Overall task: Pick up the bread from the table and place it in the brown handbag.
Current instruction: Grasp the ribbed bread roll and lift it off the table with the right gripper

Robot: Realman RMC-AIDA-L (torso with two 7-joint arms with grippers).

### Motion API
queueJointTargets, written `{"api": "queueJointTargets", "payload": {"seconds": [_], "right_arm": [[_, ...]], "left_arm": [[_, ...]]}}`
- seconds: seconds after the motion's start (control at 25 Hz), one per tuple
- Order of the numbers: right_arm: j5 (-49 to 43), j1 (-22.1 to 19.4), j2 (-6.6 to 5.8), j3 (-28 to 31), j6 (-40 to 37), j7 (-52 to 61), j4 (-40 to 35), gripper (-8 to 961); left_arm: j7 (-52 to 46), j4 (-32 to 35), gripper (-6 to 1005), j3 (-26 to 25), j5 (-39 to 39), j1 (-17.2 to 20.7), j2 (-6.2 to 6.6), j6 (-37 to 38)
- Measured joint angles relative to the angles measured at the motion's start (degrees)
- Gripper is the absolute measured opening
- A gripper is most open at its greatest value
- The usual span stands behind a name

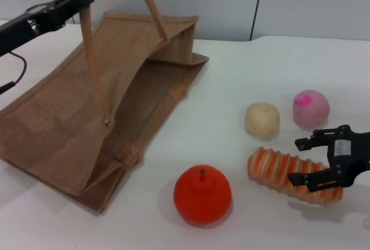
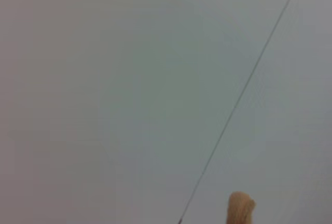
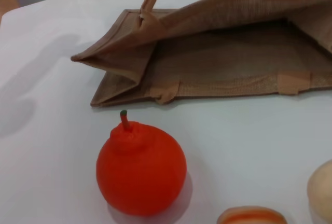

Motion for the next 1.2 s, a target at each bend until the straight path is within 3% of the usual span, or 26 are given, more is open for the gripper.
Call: {"api": "queueJointTargets", "payload": {"seconds": [0.56,0.92,1.2], "right_arm": [[-3.2,2.09,0.02,-3.47,6.18,1.69,3.96,818],[-3.48,2.59,0.14,-12.2,13.57,5.64,4.36,813],[-3.73,2.95,0.13,-13.49,13.25,6.36,4.31,810]], "left_arm": [[-0.39,-0.19,121,0.0,-1.42,0.16,0.06,4.09],[-0.48,-0.1,121,0.0,-1.43,-0.03,0.09,5.58],[-0.5,-0.1,121,0.0,-1.43,-0.09,0.09,5.65]]}}
